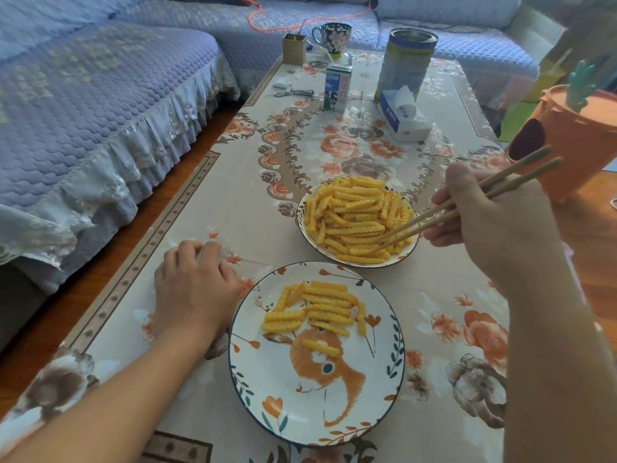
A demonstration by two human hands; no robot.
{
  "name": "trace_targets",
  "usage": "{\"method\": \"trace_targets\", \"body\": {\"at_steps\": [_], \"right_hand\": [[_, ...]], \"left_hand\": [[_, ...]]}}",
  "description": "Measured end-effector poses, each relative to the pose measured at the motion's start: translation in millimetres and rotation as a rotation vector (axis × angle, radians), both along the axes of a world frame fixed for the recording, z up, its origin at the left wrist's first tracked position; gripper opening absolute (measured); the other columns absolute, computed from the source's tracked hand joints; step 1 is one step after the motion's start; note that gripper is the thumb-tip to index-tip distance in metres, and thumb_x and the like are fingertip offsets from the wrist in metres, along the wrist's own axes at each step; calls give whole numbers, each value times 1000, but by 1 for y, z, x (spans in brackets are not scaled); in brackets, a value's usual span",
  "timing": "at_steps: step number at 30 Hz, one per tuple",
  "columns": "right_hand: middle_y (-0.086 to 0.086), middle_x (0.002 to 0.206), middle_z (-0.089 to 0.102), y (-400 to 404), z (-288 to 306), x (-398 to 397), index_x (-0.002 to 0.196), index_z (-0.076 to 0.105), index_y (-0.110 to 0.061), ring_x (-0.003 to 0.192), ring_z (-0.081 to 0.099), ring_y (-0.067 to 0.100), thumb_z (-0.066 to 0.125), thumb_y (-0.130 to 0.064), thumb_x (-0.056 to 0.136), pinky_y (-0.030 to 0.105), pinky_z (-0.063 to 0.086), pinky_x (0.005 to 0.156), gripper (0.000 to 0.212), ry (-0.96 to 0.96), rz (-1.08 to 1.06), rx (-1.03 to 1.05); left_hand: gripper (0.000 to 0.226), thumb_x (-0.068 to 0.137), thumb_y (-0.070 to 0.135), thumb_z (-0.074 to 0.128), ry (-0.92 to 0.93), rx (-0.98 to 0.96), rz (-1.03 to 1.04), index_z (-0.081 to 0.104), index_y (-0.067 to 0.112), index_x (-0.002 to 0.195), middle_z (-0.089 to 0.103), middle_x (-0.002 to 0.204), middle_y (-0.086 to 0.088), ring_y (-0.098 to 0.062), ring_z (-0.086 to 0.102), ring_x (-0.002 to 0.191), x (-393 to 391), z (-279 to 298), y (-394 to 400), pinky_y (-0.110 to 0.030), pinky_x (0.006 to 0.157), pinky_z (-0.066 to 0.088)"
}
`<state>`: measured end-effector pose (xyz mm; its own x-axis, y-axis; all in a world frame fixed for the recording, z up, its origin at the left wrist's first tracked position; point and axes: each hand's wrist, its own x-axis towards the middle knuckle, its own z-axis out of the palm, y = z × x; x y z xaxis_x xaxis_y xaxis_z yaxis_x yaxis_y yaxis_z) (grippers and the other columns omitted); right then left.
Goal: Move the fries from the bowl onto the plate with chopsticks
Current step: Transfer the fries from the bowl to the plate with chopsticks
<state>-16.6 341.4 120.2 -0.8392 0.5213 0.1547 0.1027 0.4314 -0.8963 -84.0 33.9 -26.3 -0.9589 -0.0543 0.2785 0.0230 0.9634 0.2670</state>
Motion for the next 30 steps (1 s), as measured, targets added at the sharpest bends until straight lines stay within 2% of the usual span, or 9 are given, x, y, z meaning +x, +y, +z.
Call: {"method": "trace_targets", "body": {"at_steps": [4,8,12,15,18,21,26,30], "right_hand": [[7,58,70,-3,-1,-1,77,69,-14,52,72,26,54,-46,103,43,63,62,43,2,13,-12],[10,57,68,-6,13,7,77,66,-8,49,70,29,49,-48,103,39,61,51,50,49,32,-51],[19,53,65,-27,29,18,73,64,0,46,67,36,49,-42,103,39,59,45,53,-72,243,-205],[20,58,68,-50,28,22,76,65,2,49,69,32,49,-43,101,36,60,47,53,-285,418,-164],[15,58,70,-64,21,20,79,66,-2,53,72,29,52,-45,100,33,59,51,50,-391,470,-61],[12,58,71,-64,23,20,81,66,-4,55,73,28,58,-42,99,35,62,56,43,-399,461,-31],[14,59,70,-60,30,24,77,66,-4,53,72,26,63,-34,98,34,62,54,36,-309,425,-19],[10,59,70,-67,24,23,76,66,-7,54,73,26,63,-37,97,31,60,54,36,-364,494,-24]], "left_hand": [[31,92,18,56,-5,6,5,67,13,122,58,122,-16,-37,49,114,0,0,0,-52,96,42],[33,93,20,55,-14,11,8,66,14,123,57,123,-15,-36,48,115,-1,1,0,-51,97,40],[33,92,19,56,-9,11,7,67,13,122,58,122,-15,-36,48,114,-1,1,1,-51,95,41],[33,92,19,55,-11,12,9,66,14,123,58,122,-15,-37,48,114,-1,1,1,-52,95,41],[34,92,20,54,-18,12,9,66,15,124,57,124,-15,-36,48,115,0,1,1,-52,96,41],[34,92,20,54,-16,13,8,66,15,124,56,124,-14,-35,47,115,0,1,0,-52,97,40],[34,92,20,54,-11,5,9,66,15,123,57,123,-15,-35,48,114,-1,1,1,-52,96,41],[33,91,19,55,-11,12,14,67,14,122,57,123,-15,-37,48,115,-1,-1,1,-52,96,41]]}}
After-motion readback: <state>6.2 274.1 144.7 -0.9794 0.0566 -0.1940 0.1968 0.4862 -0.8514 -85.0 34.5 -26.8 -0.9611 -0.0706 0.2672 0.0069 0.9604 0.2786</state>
